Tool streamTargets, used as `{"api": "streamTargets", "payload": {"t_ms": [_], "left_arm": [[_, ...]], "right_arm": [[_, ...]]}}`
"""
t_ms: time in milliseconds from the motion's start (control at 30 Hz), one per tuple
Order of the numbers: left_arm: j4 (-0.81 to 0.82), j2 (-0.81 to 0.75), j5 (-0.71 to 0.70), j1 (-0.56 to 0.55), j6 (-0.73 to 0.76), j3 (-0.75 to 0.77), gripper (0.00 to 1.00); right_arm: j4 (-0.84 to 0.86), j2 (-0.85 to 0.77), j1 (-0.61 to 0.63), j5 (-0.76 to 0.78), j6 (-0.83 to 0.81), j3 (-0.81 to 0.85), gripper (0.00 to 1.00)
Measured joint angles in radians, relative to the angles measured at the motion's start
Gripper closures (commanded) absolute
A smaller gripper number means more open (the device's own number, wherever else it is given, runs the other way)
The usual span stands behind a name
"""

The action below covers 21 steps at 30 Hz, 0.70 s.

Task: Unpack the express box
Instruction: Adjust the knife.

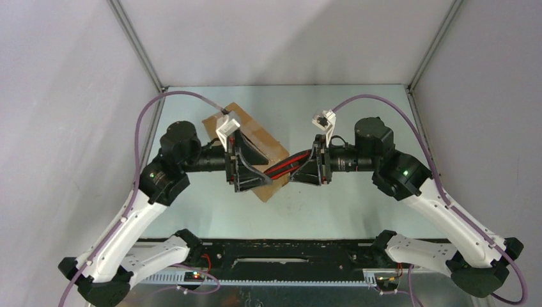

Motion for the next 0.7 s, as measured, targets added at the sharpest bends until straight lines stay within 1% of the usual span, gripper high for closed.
{"api": "streamTargets", "payload": {"t_ms": [100, 133, 167, 200, 233, 300, 333, 367, 400, 433, 467, 533, 600, 700], "left_arm": [[-0.024, 0.014, -0.008, -0.044, 0.023, 0.000, 0.19], [-0.028, 0.022, -0.008, -0.050, 0.024, 0.000, 0.22], [-0.030, 0.031, -0.010, -0.052, 0.024, 0.000, 0.27], [-0.029, 0.039, -0.012, -0.055, 0.024, 0.000, 0.36], [-0.029, 0.045, -0.016, -0.057, 0.024, 0.000, 0.51], [-0.021, 0.050, -0.019, -0.061, 0.019, -0.003, 0.85], [-0.016, 0.050, -0.019, -0.064, 0.014, -0.006, 0.98], [-0.006, 0.050, -0.017, -0.066, 0.003, -0.009, 1.00], [0.002, 0.049, 0.002, -0.068, 0.004, -0.013, 1.00], [0.010, 0.048, 0.006, -0.068, 0.004, -0.014, 1.00], [0.013, 0.047, 0.009, -0.069, 0.006, -0.014, 1.00], [0.005, 0.046, 0.002, -0.071, 0.019, -0.016, 1.00], [-0.016, 0.047, 0.001, -0.071, 0.038, -0.018, 1.00], [-0.047, 0.047, 0.001, -0.071, 0.059, -0.018, 1.00]], "right_arm": [[0.010, -0.002, 0.000, -0.016, 0.014, 0.000, 1.00], [0.012, -0.002, 0.000, -0.020, 0.016, 0.000, 1.00], [0.013, -0.002, 0.000, -0.022, 0.019, 0.000, 1.00], [0.015, -0.002, 0.000, -0.022, 0.023, 0.000, 1.00], [0.017, -0.002, 0.000, -0.022, 0.025, 0.000, 1.00], [0.021, -0.002, 0.000, -0.021, 0.036, 0.000, 1.00], [0.022, -0.002, 0.000, -0.021, 0.040, 0.000, 0.88], [0.023, -0.002, 0.000, -0.016, 0.046, 0.000, 0.73], [0.025, -0.002, -0.002, -0.021, 0.043, 0.000, 0.55], [0.024, -0.004, -0.005, -0.019, 0.047, 0.000, 0.40], [0.025, -0.005, -0.006, -0.014, 0.061, 0.000, 0.31], [0.033, -0.009, -0.011, 0.001, 0.071, 0.000, 0.19], [0.038, -0.018, -0.017, 0.006, 0.085, 0.000, 0.14], [0.043, -0.045, -0.031, 0.005, 0.096, 0.000, 0.13]]}}
